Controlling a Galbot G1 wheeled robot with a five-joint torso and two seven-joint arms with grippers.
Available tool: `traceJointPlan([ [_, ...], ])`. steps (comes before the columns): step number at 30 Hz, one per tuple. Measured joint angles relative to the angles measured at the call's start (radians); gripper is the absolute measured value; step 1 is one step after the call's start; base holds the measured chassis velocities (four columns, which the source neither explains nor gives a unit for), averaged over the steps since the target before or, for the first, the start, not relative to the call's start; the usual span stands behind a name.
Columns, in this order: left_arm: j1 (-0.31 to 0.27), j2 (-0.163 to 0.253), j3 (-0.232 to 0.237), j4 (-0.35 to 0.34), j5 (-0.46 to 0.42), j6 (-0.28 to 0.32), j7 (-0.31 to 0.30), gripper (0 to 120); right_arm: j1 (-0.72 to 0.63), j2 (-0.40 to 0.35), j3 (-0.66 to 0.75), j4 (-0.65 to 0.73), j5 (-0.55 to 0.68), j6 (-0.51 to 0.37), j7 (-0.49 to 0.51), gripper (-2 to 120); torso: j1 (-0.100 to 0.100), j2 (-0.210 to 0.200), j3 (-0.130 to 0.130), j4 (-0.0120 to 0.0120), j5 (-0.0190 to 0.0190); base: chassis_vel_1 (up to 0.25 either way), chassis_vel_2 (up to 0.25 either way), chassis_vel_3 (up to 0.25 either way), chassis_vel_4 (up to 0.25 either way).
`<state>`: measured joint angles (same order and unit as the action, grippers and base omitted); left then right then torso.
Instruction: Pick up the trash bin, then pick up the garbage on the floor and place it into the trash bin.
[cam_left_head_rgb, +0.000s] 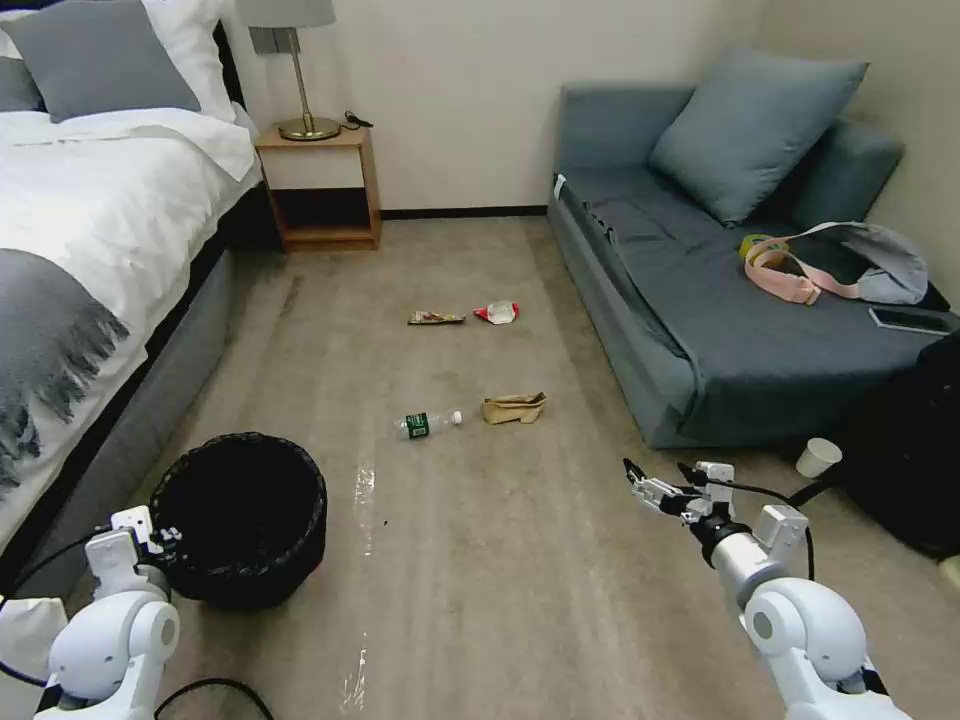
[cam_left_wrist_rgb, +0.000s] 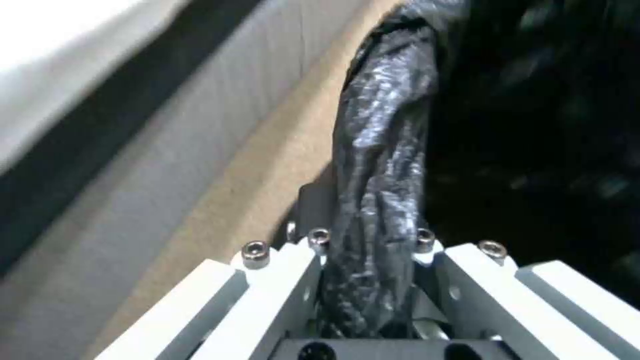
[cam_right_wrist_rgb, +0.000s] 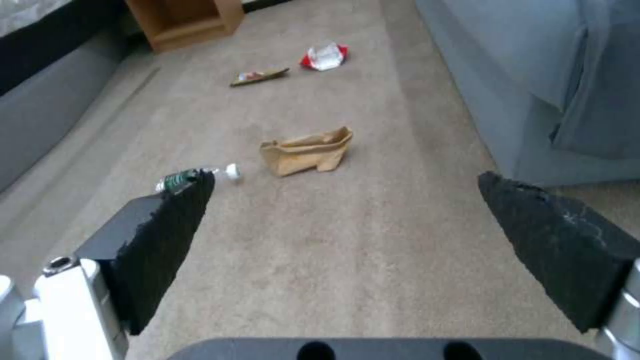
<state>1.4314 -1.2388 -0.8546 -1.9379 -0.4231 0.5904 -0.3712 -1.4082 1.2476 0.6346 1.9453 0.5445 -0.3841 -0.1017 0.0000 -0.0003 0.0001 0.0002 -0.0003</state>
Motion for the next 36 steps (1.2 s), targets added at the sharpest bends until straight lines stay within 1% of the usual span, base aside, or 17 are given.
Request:
traceJointPlan([
  [1,0.0,0.0,0.0,0.0,0.0,0.0,0.0,3,0.0,0.0,0.0,0.0,0.0,0.0,0.0,100,0.0,0.0,0.0,0.0,0.0,0.0,0.0,0.0,0.0],
  [3,0.01,-0.002,-0.009,-0.051,0.001,0.001,-0.005,3,0.0,0.007,-0.009,-0.005,-0.018,0.005,0.012,100,0.0,0.0,0.0,0.0001,0.0006,0.0,0.0,0.0,0.0],
  [5,0.024,-0.004,-0.019,-0.112,-0.006,0.007,-0.012,3,0.002,0.019,-0.026,-0.017,-0.046,0.017,0.016,100,0.0,0.0,0.0,-0.0003,0.0002,0.0,0.0,0.0,0.0],
  [6,0.024,-0.004,-0.019,-0.112,-0.006,0.007,-0.012,3,0.002,0.019,-0.026,-0.017,-0.046,0.017,0.016,100,0.0,0.0,0.0,-0.0003,0.0002,0.0,0.0,0.0,0.0],
  [9,0.043,-0.011,-0.038,-0.175,-0.004,0.01,-0.018,3,0.003,0.034,-0.052,-0.034,-0.065,0.042,0.014,100,0.0,0.0,0.0,-0.0001,0.0002,0.0,0.0,0.0,0.0],
  [11,0.048,-0.013,-0.044,-0.187,-0.001,0.008,-0.018,3,0.003,0.037,-0.057,-0.039,-0.069,0.05,0.012,100,0.0,0.0,0.0,-0.0002,0.0001,0.0,0.0,0.0,0.0],
  [12,0.058,-0.017,-0.058,-0.208,0.002,-0.002,-0.017,3,0.005,0.045,-0.068,-0.052,-0.077,0.064,0.009,100,0.0,0.0,0.0,-0.0002,0.0002,0.0,0.0,0.0,0.0],
  [14,0.073,-0.021,-0.078,-0.227,0.003,-0.019,-0.017,3,0.012,0.057,-0.084,-0.068,-0.094,0.077,0.008,100,0.0,0.0,0.0,-0.0002,0.0004,0.0,0.0,0.0,0.0],
  [18,0.076,-0.013,-0.092,-0.214,0.008,-0.034,-0.014,2,0.019,0.071,-0.101,-0.077,-0.106,0.074,0.008,100,0.0,0.0,0.0,0.0,0.0002,0.0,0.0,0.0,0.0],
  [21,0.064,0.009,-0.102,-0.172,0.016,-0.037,-0.012,2,0.023,0.083,-0.12,-0.082,-0.121,0.073,0.009,100,0.0,0.0,0.0,-0.0002,-0.0001,0.0,0.0,0.0,0.0],
  [25,0.063,0.015,-0.105,-0.162,0.023,-0.04,-0.008,2,0.026,0.086,-0.129,-0.09,-0.126,0.08,0.008,100,0.0,0.0,0.0,-0.0002,0.0001,0.0,0.0,0.0,0.0],
  [29,0.065,0.015,-0.105,-0.152,0.037,-0.046,-0.004,2,0.031,0.087,-0.138,-0.104,-0.129,0.086,0.003,100,0.0,0.0,0.0,-0.0002,0.0001,0.0,0.0,0.0,0.0],
  [36,0.068,0.002,-0.093,-0.136,0.06,-0.068,0.003,2,0.05,0.085,-0.152,-0.128,-0.113,0.089,-0.007,100,0.0,0.0,0.0,-0.0002,0.0002,0.0,0.0,0.0,0.0],
])
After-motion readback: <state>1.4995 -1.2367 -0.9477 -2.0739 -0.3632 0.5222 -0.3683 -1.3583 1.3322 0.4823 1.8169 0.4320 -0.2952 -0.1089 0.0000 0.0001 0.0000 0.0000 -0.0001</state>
